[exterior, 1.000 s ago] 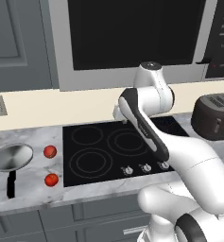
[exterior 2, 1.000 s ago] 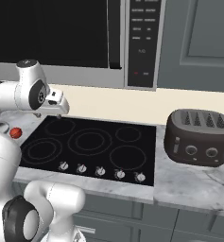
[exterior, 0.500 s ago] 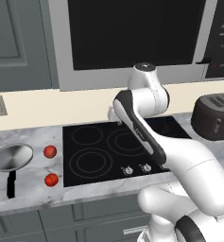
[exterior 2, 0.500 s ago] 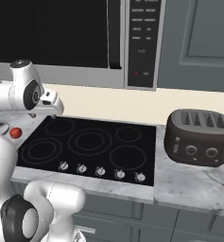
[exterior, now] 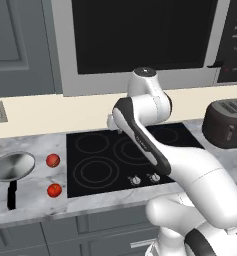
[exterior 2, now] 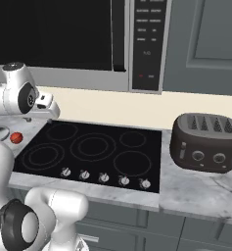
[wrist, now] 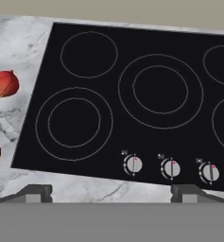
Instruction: Place the pan on the front left burner on the stove. Then place the tomato and the onion in the pan and turn on the front left burner.
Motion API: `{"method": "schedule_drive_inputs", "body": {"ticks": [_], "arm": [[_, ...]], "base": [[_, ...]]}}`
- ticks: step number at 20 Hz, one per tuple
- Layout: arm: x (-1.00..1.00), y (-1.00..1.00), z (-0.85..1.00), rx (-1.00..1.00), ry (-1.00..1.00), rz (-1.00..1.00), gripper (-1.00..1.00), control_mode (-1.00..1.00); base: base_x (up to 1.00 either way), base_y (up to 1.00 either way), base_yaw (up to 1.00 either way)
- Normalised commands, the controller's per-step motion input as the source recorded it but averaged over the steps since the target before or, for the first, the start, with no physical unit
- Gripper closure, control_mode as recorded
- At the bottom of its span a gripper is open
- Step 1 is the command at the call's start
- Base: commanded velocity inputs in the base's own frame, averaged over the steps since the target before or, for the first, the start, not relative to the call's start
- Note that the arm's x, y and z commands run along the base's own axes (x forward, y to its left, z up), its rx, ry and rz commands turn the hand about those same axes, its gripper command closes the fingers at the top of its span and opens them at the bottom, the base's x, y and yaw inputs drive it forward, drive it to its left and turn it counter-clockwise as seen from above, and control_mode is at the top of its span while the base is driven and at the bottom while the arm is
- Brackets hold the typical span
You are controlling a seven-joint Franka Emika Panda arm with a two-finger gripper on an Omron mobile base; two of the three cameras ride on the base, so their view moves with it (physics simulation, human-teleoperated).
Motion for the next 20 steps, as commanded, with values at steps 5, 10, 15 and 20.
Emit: {"method": "schedule_drive_inputs", "body": {"ticks": [5,10,15,20], "arm": [[0.0,0.17,0.0,0.0,0.0,0.0,-1.0,-1.0],[0.0,0.17,0.0,0.0,0.0,0.0,-1.0,-1.0],[-0.09,0.23,0.0,0.0,0.0,0.0,-1.0,-1.0],[-0.21,0.19,0.0,0.0,0.0,0.0,-1.0,-1.0]], "base": [[0.0,0.0,0.0],[0.0,0.0,0.0],[0.0,0.0,0.0],[0.0,0.0,0.0]]}}
